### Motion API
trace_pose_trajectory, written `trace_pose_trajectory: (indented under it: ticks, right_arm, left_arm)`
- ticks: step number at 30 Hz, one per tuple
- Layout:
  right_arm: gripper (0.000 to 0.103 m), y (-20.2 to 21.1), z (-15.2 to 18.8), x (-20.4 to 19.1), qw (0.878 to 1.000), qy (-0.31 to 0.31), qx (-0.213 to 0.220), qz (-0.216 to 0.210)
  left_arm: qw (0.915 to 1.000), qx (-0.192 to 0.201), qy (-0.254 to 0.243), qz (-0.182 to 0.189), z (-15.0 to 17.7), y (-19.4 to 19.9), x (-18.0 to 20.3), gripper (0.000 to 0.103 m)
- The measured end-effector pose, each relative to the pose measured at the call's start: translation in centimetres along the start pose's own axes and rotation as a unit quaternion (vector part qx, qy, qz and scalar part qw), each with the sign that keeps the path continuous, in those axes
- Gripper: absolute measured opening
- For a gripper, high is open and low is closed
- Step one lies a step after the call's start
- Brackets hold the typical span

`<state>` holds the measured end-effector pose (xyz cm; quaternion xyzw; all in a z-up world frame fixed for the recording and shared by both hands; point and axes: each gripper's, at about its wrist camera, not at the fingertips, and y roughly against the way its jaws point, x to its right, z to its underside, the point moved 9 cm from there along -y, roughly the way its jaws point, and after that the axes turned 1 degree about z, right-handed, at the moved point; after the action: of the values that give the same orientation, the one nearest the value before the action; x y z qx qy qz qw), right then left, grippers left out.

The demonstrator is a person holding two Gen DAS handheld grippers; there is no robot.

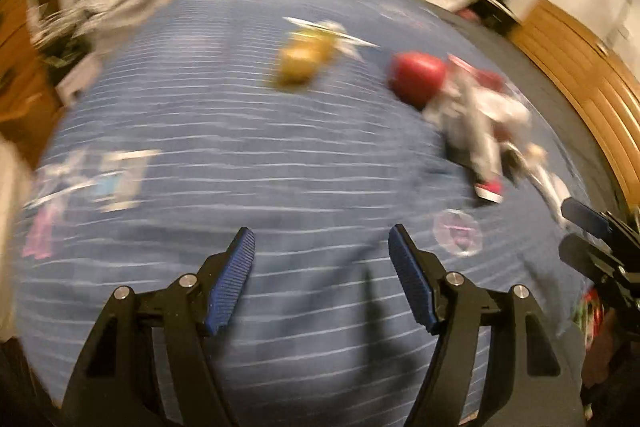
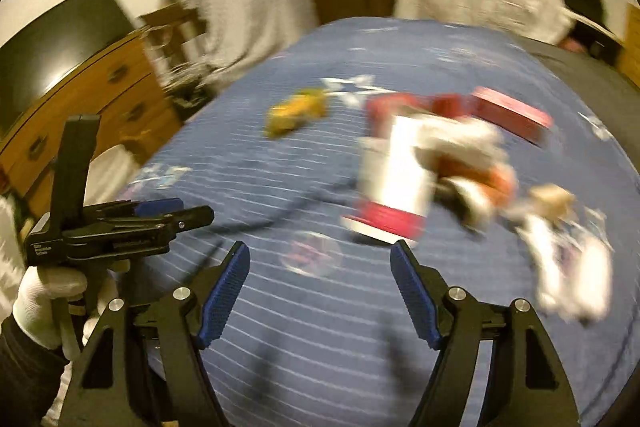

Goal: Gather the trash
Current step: 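Swing both open tools back toward the trash on the bed, then grasp the white-and-red medicine box with left tool while right tool grasps foam block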

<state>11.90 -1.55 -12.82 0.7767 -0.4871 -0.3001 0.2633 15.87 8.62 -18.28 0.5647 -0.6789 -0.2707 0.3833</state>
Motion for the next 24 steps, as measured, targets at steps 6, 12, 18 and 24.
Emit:
trace_pose_trajectory:
  ticks: [6, 12, 18, 24]
  right_arm:
    - [0.068, 2.9, 2.1, 10.0, 0.997, -0.053, 0.022, 0.053]
    - [0.068, 3.9, 2.6, 15.5, 0.994, -0.078, 0.032, 0.065]
    - [0.068, 4.2, 3.7, 17.2, 0.992, -0.099, 0.030, 0.068]
    - [0.068, 4.2, 4.9, 17.0, 0.991, -0.113, 0.027, 0.063]
  left_arm:
    - [0.9969, -0.030, -0.029, 0.067, -0.9, -4.7, 8.4, 0.063]
    - [0.9955, -0.035, -0.033, 0.081, -2.8, -7.1, 12.3, 0.062]
    - [0.9954, -0.055, -0.036, 0.070, -3.3, -9.4, 13.6, 0.036]
    - [0.9958, -0.043, -0.035, 0.073, -3.7, -9.0, 14.2, 0.017]
